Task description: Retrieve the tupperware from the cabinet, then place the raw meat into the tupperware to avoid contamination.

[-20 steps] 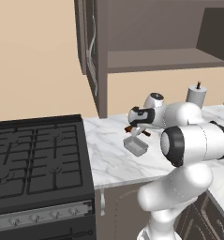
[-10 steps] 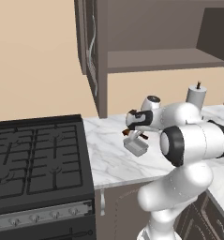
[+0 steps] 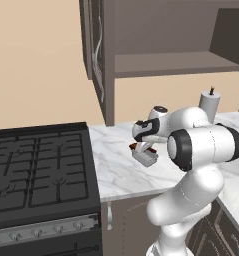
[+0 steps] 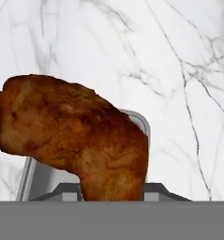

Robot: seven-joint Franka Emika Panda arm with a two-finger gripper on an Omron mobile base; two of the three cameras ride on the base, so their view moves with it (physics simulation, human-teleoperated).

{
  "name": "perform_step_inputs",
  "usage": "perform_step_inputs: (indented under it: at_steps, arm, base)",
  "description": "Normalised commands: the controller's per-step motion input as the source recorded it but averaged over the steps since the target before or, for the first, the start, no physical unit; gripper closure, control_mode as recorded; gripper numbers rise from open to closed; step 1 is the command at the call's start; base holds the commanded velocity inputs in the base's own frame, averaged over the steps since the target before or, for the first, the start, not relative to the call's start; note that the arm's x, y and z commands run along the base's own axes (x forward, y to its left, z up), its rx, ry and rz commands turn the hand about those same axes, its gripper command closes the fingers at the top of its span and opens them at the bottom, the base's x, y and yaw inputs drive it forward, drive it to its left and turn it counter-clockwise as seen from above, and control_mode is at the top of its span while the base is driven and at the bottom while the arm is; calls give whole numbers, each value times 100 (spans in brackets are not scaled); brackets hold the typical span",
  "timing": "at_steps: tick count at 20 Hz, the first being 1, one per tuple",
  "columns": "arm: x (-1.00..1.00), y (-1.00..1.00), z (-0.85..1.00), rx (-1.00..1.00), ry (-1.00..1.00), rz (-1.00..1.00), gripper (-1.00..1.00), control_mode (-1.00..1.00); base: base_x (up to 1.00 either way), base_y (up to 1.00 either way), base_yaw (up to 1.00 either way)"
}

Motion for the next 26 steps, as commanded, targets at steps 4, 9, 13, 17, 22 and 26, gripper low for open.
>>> perform_step_inputs:
  at_steps: [4, 9, 13, 17, 22, 26]
  arm:
    - [3, 0, -21, 0, 5, 0, 100, -100]
    - [11, 0, -15, 0, 3, 0, 100, -100]
    - [3, 0, -14, 0, 2, 0, 100, -100]
    - [-36, 0, -8, 0, -2, 0, 100, -100]
    - [-51, 0, 0, 0, -7, 0, 100, -100]
    - [0, 0, 0, 0, 0, 0, 100, -100]
  base:
    - [0, 0, 0]
    - [0, 0, 0]
    - [0, 0, 0]
    - [0, 0, 0]
    - [0, 0, 0]
    - [0, 0, 0]
